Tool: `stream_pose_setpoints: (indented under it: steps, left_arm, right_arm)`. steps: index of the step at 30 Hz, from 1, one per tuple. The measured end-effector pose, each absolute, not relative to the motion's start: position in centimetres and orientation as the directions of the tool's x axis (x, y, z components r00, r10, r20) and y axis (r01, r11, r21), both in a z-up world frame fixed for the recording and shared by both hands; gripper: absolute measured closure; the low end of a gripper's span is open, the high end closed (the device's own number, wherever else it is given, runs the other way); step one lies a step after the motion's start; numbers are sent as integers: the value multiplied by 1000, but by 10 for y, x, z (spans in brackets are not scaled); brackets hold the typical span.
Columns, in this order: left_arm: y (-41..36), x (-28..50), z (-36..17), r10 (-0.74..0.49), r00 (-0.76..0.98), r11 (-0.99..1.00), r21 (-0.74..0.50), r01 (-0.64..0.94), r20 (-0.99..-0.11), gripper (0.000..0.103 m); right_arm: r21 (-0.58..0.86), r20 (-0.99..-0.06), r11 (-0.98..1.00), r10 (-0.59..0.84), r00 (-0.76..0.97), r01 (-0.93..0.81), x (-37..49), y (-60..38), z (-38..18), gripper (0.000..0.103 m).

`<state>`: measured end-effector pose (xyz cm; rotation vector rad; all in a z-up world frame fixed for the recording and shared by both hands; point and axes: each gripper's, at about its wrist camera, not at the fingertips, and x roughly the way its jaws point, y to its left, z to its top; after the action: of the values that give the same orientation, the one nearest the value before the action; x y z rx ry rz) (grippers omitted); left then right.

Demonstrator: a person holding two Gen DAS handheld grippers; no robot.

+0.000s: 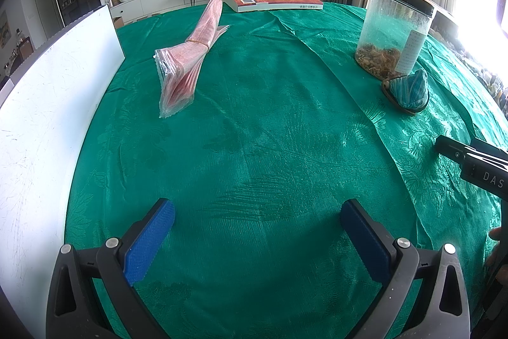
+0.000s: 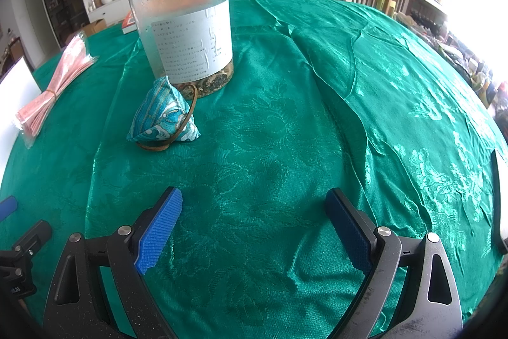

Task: Organize soft objects
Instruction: 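Grasp the pink wrapped bundle with left tool while right tool grasps teal pouch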

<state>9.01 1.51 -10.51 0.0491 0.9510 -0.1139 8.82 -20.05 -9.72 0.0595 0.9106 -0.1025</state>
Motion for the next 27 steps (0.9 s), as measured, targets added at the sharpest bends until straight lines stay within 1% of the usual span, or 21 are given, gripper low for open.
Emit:
stream_pose_setpoints:
  steps: [2,4,5,6,7,8,9,12,15,16,18,19,20,23,24,25,26,27]
  left_arm:
    - [15,90,-105,-76,575,993,-9,119,-814,0]
    - [15,91,-104,-88,549,989,-9,146,-831,0]
    - [16,93,-102,-101,508,986,-16,168,-855,0]
    - [19,96,-99,-115,482,984,-33,175,-869,0]
    - [24,97,-92,-135,479,984,-60,168,-867,0]
    - [30,99,-83,-154,492,984,-89,153,-857,0]
    - [38,102,-73,-168,507,984,-117,132,-845,0]
    - [59,123,-44,-188,524,981,-185,58,-831,0]
    - [83,149,-25,-186,532,977,-215,7,-826,0]
    - [90,158,-23,-174,531,977,-212,-11,-829,0]
    - [102,176,-25,-151,517,978,-202,-44,-843,1]
    - [102,183,-28,-146,508,980,-194,-43,-849,3]
    - [100,191,-31,-141,493,983,-181,-32,-858,3]
    - [81,217,-50,-108,443,994,-107,26,-890,3]
    - [75,228,-58,-91,432,996,-80,42,-897,4]
    - [71,238,-65,-65,427,998,-51,44,-902,4]
    - [69,248,-71,-35,426,999,-25,30,-904,5]
    - [69,257,-77,-15,424,1000,-13,8,-906,5]
  right_arm:
    - [12,-794,995,-51,606,99,88,-201,-97,9]
    - [49,-816,998,60,576,-35,89,-204,-94,9]
    - [135,-800,989,147,581,-64,86,-213,-91,9]
    - [251,-772,965,250,584,-80,81,-227,-88,10]
    - [348,-757,934,334,562,-85,78,-241,-87,11]
    - [384,-766,921,355,536,-62,78,-251,-86,11]
    - [394,-777,918,363,515,-52,79,-258,-83,11]
    - [398,-762,911,395,513,-111,89,-258,-66,11]
    - [438,-748,886,455,484,-155,112,-235,-54,11]
    - [428,-750,887,455,480,-170,119,-223,-53,11]
    - [349,-773,918,396,497,-189,133,-197,-53,11]
    - [312,-781,931,365,507,-191,139,-186,-55,11]
    - [289,-788,939,344,511,-186,145,-178,-59,11]
    - [287,-800,944,329,501,-162,158,-171,-76,13]
    - [280,-805,947,320,499,-156,158,-172,-80,15]
    - [275,-808,949,314,499,-151,159,-177,-82,23]
    - [280,-805,948,317,502,-149,155,-182,-83,54]
    - [296,-796,944,329,508,-147,151,-189,-81,54]
